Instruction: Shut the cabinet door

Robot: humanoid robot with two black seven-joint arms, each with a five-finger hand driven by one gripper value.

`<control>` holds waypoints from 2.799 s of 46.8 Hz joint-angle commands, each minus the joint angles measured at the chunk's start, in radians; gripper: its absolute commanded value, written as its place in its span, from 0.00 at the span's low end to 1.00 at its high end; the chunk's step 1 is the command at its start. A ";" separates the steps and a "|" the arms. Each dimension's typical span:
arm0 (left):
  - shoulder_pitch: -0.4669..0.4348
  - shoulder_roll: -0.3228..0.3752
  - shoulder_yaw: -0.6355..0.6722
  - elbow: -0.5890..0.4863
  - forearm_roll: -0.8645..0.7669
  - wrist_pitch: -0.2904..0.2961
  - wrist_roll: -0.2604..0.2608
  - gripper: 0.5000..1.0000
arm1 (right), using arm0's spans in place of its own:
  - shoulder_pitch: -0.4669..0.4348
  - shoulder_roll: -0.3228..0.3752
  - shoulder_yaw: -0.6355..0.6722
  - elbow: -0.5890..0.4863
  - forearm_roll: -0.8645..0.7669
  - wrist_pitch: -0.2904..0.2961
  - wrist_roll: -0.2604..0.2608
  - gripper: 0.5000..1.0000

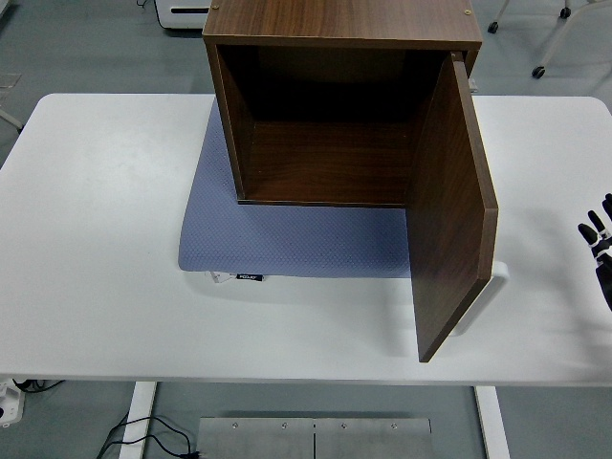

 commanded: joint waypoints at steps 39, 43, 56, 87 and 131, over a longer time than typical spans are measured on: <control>0.006 0.000 0.000 0.000 0.000 0.002 -0.006 1.00 | 0.014 -0.043 0.002 0.000 0.000 0.001 -0.003 1.00; 0.005 0.000 0.000 0.000 0.000 0.002 -0.006 1.00 | 0.014 -0.043 0.002 -0.002 0.000 0.000 -0.003 1.00; 0.005 0.000 0.000 0.000 0.000 0.002 -0.006 1.00 | 0.014 -0.043 0.000 -0.002 0.000 0.000 -0.003 1.00; 0.005 0.000 0.000 0.000 0.000 0.002 -0.006 1.00 | 0.020 -0.084 0.009 -0.003 0.000 0.000 0.008 1.00; 0.005 0.000 0.000 0.000 0.000 0.002 -0.006 1.00 | 0.023 -0.137 0.020 -0.015 0.000 0.000 0.008 1.00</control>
